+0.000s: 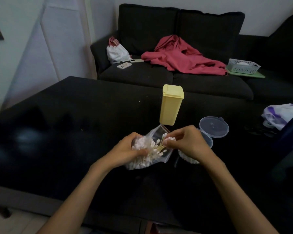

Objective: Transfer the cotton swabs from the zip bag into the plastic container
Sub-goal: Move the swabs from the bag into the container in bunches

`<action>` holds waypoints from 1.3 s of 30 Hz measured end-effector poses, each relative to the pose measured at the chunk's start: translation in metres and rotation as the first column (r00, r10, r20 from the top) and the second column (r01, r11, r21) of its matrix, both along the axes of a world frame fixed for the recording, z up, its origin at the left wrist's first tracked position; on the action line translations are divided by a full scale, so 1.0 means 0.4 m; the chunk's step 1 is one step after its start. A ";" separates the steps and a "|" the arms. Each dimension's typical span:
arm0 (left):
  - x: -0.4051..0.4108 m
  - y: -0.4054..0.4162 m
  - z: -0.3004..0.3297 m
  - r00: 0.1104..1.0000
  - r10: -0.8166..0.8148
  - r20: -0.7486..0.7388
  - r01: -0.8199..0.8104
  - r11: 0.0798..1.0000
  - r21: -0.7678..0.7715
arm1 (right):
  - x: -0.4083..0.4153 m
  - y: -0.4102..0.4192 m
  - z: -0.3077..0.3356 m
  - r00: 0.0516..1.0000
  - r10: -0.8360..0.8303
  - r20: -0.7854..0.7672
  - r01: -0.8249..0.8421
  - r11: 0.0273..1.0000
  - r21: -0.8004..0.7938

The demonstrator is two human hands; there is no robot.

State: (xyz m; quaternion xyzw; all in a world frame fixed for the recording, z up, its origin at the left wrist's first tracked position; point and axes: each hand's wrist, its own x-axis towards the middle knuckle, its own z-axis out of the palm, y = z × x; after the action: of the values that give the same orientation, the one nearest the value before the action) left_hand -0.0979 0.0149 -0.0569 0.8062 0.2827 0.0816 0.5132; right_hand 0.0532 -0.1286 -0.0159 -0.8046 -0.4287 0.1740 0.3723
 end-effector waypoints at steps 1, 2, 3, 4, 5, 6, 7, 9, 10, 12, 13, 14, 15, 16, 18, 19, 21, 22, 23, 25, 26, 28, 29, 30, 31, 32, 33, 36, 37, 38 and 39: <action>0.001 -0.003 0.004 1.000 0.000 0.005 0.000 1.000 -0.025 | 0.000 0.001 -0.002 0.999 0.005 0.046 -0.006 1.000 0.023; 0.001 -0.004 0.006 1.000 0.006 0.007 -0.006 0.999 -0.046 | 0.001 0.003 -0.003 0.997 0.013 0.079 -0.016 0.999 0.042; 0.002 -0.006 0.008 1.000 0.017 0.006 -0.017 0.998 -0.063 | 0.004 0.003 -0.003 0.995 0.027 0.096 -0.033 0.998 0.062; 0.001 -0.006 0.010 0.999 0.035 0.001 -0.035 0.996 -0.076 | 0.005 0.002 -0.002 0.994 0.048 0.102 -0.057 0.995 0.078; 0.002 -0.006 0.010 0.998 0.057 -0.001 -0.057 0.994 -0.088 | 0.006 0.000 0.001 0.991 0.071 0.110 -0.082 0.992 0.093; 0.002 -0.005 0.009 0.997 0.081 -0.002 -0.080 0.992 -0.099 | 0.008 -0.003 0.003 0.989 0.092 0.118 -0.105 0.988 0.112; 0.004 -0.004 0.009 0.995 0.102 -0.002 -0.102 0.989 -0.106 | 0.008 -0.005 0.005 0.986 0.109 0.123 -0.125 0.983 0.137; 0.007 -0.003 0.008 0.991 0.131 -0.012 -0.131 0.985 -0.110 | 0.010 -0.011 0.010 0.984 0.115 0.138 -0.139 0.974 0.180; 0.008 -0.002 0.007 0.991 0.136 -0.019 -0.137 0.985 -0.104 | 0.014 -0.013 0.013 0.984 0.110 0.141 -0.136 0.972 0.190; 0.010 -0.002 0.004 0.990 0.140 -0.034 -0.142 0.987 -0.080 | 0.023 -0.018 0.017 0.987 0.116 0.108 -0.135 0.974 0.184; 0.012 -0.002 0.003 0.989 0.145 -0.040 -0.147 0.987 -0.066 | 0.026 -0.020 0.019 0.989 0.127 0.077 -0.139 0.973 0.182; 0.013 -0.002 0.002 0.987 0.152 -0.044 -0.154 0.987 -0.053 | 0.027 -0.021 0.020 0.990 0.137 0.046 -0.143 0.972 0.187; 0.014 -0.001 0.002 0.986 0.160 -0.046 -0.162 0.986 -0.044 | 0.027 -0.021 0.020 0.990 0.142 0.017 -0.143 0.969 0.201; 0.015 -0.002 0.003 0.985 0.168 -0.047 -0.170 0.985 -0.041 | 0.026 -0.022 0.021 0.990 0.142 -0.012 -0.136 0.965 0.222; 0.016 -0.001 0.003 0.982 0.184 -0.049 -0.186 0.981 -0.047 | 0.024 -0.022 0.022 0.988 0.135 -0.071 -0.109 0.952 0.284; 0.017 0.000 0.004 0.982 0.184 -0.051 -0.187 0.981 -0.054 | 0.024 -0.022 0.022 0.987 0.131 -0.092 -0.096 0.945 0.311; 0.018 -0.003 0.008 0.985 0.167 -0.053 -0.171 0.981 -0.095 | 0.024 -0.021 0.021 0.988 0.110 -0.110 -0.065 0.936 0.345; 0.018 -0.006 0.011 0.987 0.155 -0.049 -0.160 0.979 -0.125 | 0.027 -0.019 0.018 0.989 0.090 -0.118 -0.042 0.932 0.360; 0.020 -0.008 0.014 0.989 0.142 -0.048 -0.147 0.977 -0.152 | 0.030 -0.018 0.015 0.989 0.072 -0.132 -0.018 0.928 0.372; 0.023 -0.013 0.017 0.991 0.128 -0.048 -0.134 0.974 -0.182 | 0.036 -0.017 0.015 0.984 0.057 -0.171 0.014 0.921 0.389; 0.023 -0.013 0.017 0.990 0.132 -0.042 -0.138 0.972 -0.189 | 0.039 -0.016 0.015 0.979 0.057 -0.196 0.027 0.915 0.401; 0.024 -0.011 0.014 0.987 0.158 -0.036 -0.162 0.967 -0.199 | 0.043 -0.016 0.014 0.967 0.047 -0.252 0.067 0.901 0.428; 0.023 -0.009 0.012 0.985 0.171 -0.033 -0.174 0.964 -0.201 | 0.043 -0.015 0.013 0.963 0.037 -0.266 0.085 0.897 0.433; 0.024 -0.009 0.011 0.983 0.183 -0.030 -0.185 0.963 -0.198 | 0.044 -0.014 0.011 0.964 0.027 -0.264 0.094 0.896 0.434; 0.024 -0.007 0.009 0.981 0.193 -0.030 -0.196 0.964 -0.182 | 0.043 -0.013 0.009 0.967 0.015 -0.253 0.098 0.897 0.430; 0.022 -0.005 0.005 0.978 0.204 -0.038 -0.208 0.966 -0.152 | 0.043 -0.013 0.007 0.970 0.004 -0.244 0.104 0.897 0.430; 0.021 0.000 0.001 0.976 0.211 -0.050 -0.216 0.970 -0.116 | 0.042 -0.012 0.007 0.971 -0.007 -0.237 0.113 0.893 0.436; 0.019 0.007 -0.008 0.973 0.216 -0.079 -0.217 0.976 -0.011 | 0.038 -0.013 0.010 0.977 -0.025 -0.212 0.122 0.881 0.458; 0.019 0.008 -0.009 0.969 0.227 -0.095 -0.224 0.974 0.038 | 0.035 -0.013 0.012 0.977 -0.026 -0.210 0.123 0.878 0.463; 0.019 0.008 -0.010 0.964 0.241 -0.116 -0.229 0.968 0.106 | 0.034 -0.012 0.012 0.977 -0.031 -0.212 0.129 0.874 0.468; 0.018 0.007 -0.009 0.956 0.258 -0.141 -0.230 0.956 0.184 | 0.033 -0.012 0.012 0.976 -0.041 -0.215 0.141 0.868 0.475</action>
State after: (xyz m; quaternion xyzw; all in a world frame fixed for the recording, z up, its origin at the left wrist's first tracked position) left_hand -0.0905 0.0176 -0.0607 0.8089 0.4137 0.1012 0.4053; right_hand 0.0665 -0.1335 -0.0110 -0.6829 -0.3809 0.1214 0.6115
